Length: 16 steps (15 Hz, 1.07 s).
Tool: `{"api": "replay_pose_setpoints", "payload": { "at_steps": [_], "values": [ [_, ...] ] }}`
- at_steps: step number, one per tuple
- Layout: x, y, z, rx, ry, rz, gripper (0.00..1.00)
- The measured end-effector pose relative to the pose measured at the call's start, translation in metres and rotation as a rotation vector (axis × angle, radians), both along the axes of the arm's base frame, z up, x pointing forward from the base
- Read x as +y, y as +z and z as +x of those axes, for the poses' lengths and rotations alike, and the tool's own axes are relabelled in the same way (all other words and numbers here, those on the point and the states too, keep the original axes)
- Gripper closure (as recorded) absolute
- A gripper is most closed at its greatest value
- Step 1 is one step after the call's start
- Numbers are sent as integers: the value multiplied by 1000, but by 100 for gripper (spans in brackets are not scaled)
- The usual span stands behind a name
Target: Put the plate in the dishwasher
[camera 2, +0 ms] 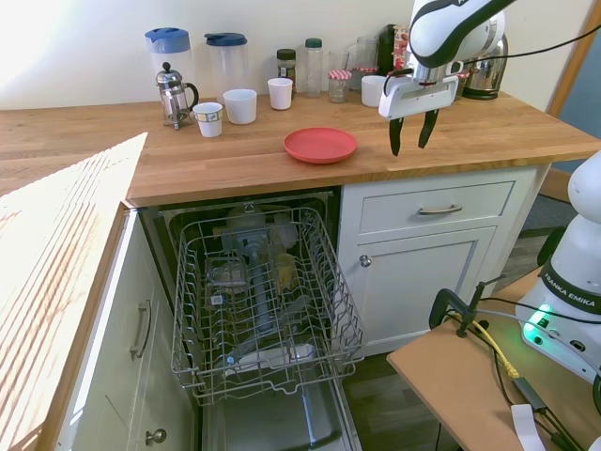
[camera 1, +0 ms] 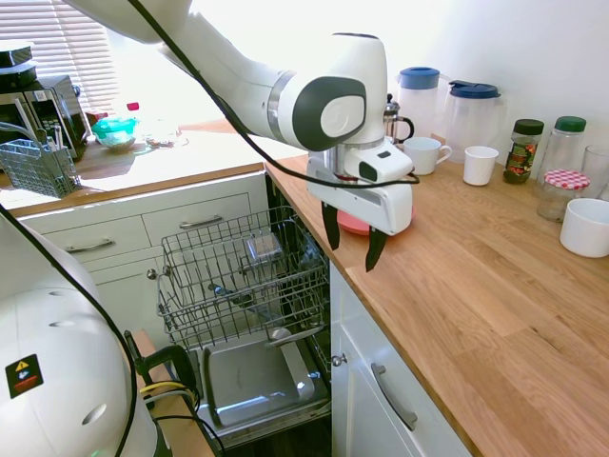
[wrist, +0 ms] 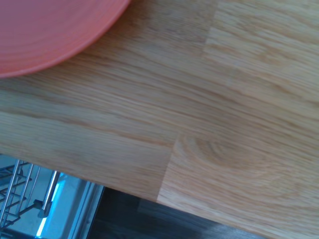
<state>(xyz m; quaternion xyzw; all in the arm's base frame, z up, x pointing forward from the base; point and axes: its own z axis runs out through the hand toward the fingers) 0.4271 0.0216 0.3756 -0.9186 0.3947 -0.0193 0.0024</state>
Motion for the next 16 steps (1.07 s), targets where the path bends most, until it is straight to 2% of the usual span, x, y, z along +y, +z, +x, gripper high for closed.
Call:
{"api": "replay_pose_setpoints", "payload": {
  "at_steps": [4, 6, 9, 12, 16],
  "values": [
    [1, 8, 7, -30, -17, 4, 0],
    [4, 20, 24, -55, -26, 26, 0],
    [19, 22, 67, -59, -42, 93, 0],
    [26, -1, 105, -29, -68, 159, 0],
    [22, -27, 132, -31, -126, 235, 0]
  ]
}}
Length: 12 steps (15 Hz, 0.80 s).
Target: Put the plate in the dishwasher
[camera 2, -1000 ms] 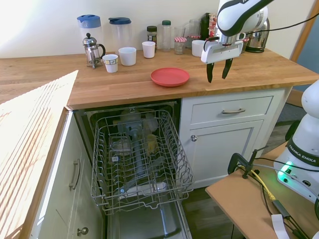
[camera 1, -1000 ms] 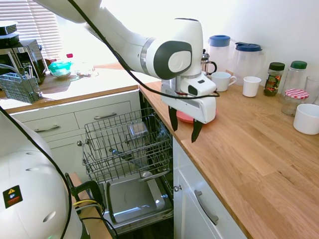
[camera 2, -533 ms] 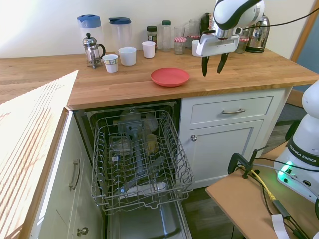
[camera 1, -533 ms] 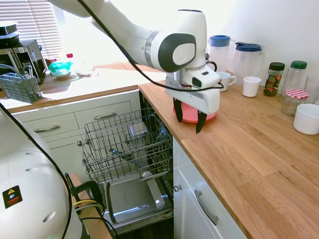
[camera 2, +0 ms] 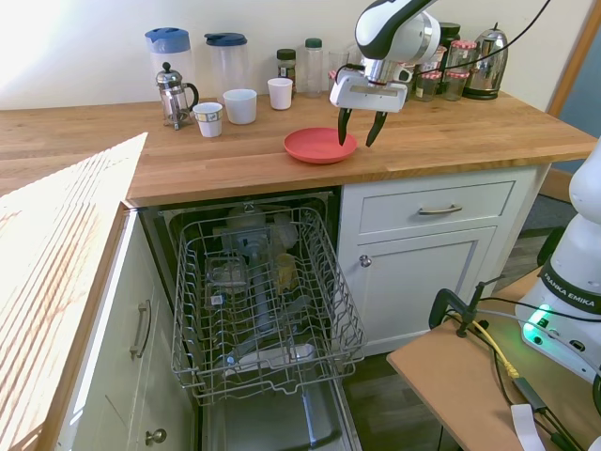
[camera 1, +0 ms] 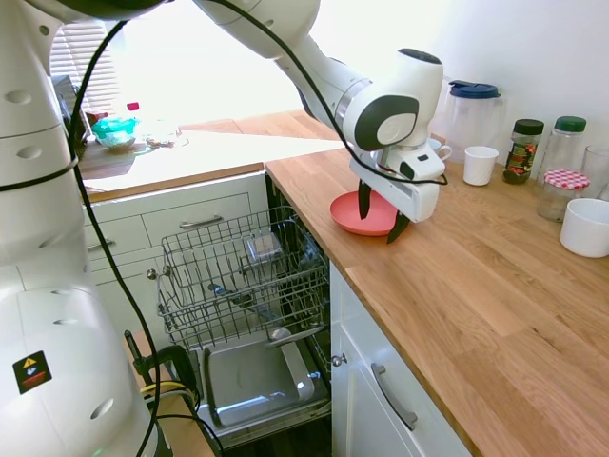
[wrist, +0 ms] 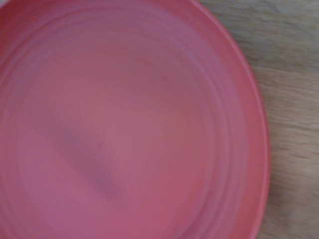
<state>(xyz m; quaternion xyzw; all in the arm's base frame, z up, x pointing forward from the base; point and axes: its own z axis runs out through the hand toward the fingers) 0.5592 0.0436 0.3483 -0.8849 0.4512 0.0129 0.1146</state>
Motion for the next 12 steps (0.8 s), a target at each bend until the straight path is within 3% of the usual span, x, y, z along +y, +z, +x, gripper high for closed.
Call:
{"api": "replay_pose_setpoints", "payload": {
  "at_steps": [1, 12],
  "values": [
    [-1, -3, 3, -13, -22, 17, 100],
    [-5, -16, 21, -67, -83, 87, 100]
  ]
}}
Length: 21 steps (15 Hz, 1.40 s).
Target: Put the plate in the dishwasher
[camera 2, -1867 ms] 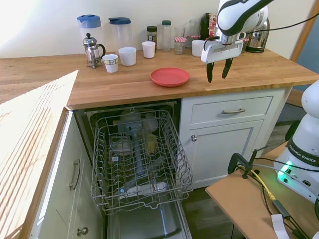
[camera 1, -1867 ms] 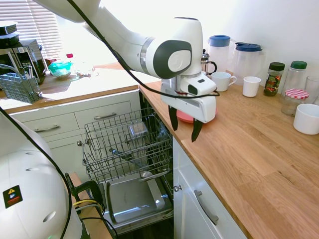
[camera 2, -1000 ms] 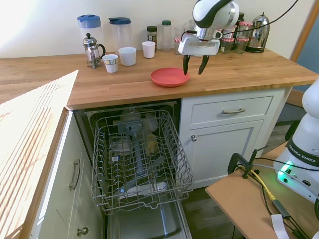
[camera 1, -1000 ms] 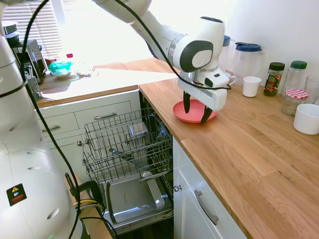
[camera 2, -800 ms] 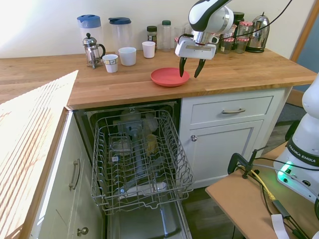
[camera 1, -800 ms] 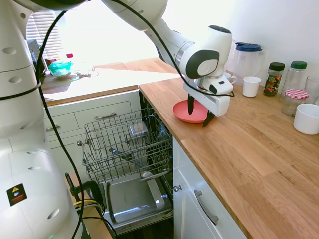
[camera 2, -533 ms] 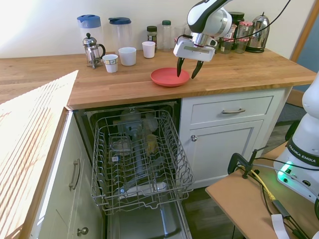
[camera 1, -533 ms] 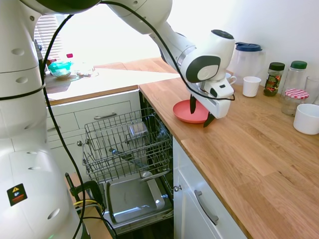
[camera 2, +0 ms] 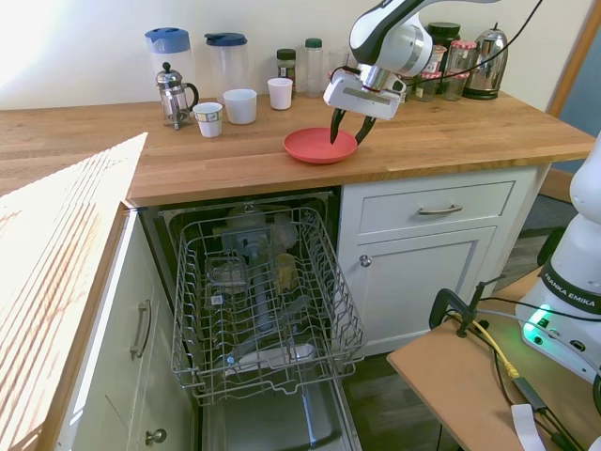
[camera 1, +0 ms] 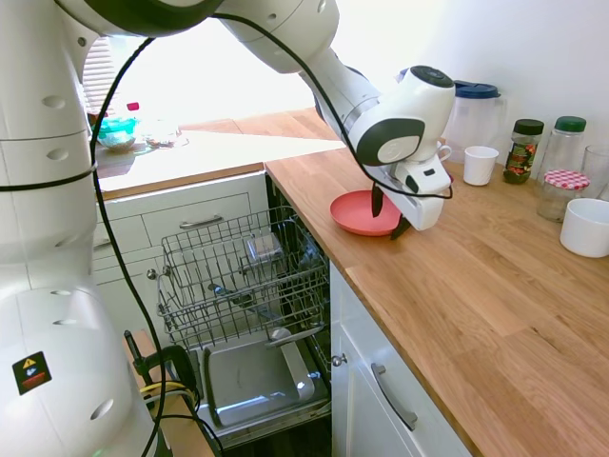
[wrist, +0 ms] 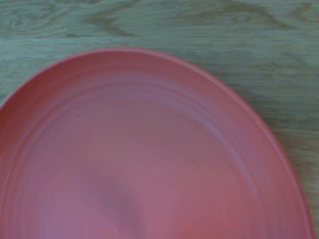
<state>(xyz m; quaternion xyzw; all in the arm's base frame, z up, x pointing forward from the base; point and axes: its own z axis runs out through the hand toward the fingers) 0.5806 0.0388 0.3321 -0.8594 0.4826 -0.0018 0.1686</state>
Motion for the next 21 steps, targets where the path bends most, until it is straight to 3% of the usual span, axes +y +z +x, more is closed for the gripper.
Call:
{"api": "replay_pose_setpoints", "payload": {
  "at_steps": [15, 17, 21],
  "values": [
    [2, 1, 30, 23, 26, 19, 100],
    [6, 20, 40, 16, 66, -10, 100],
    [36, 107, 61, 10, 137, -161, 100]
  ]
}}
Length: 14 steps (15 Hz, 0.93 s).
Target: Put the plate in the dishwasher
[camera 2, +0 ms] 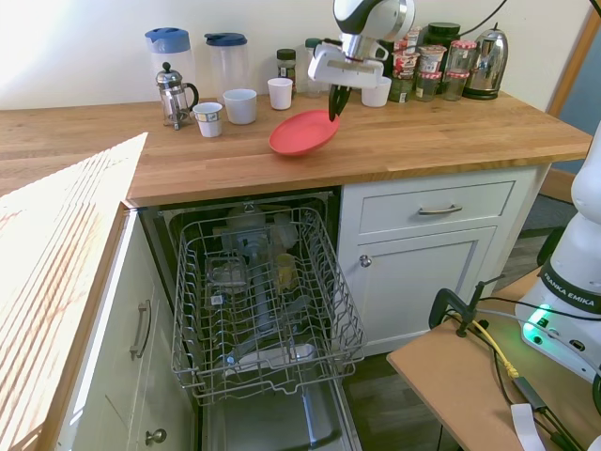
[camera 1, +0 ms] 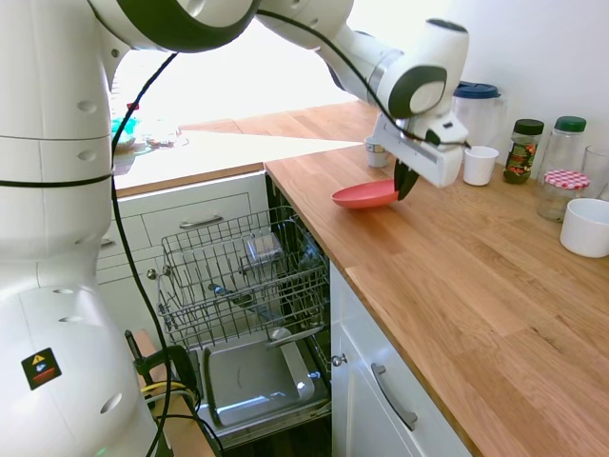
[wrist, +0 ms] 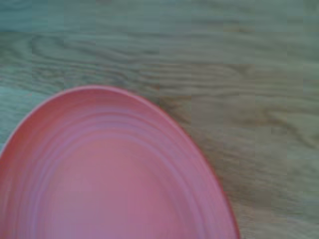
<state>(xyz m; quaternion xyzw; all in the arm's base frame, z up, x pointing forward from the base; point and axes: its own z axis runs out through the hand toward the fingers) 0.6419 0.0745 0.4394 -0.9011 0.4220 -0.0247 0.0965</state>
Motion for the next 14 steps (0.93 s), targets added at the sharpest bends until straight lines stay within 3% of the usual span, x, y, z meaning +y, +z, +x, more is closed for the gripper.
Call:
{"api": "replay_pose_setpoints", "payload": {
  "at_steps": [2, 4, 9, 11, 14],
  "values": [
    [39, 37, 2, 6, 55, -111, 100],
    [116, 55, -7, -2, 142, -225, 100],
    [305, 64, -90, -95, 348, -506, 100],
    [360, 43, -136, -131, 407, -626, 100],
    [424, -39, -214, -176, 534, -795, 100]
  ]
}}
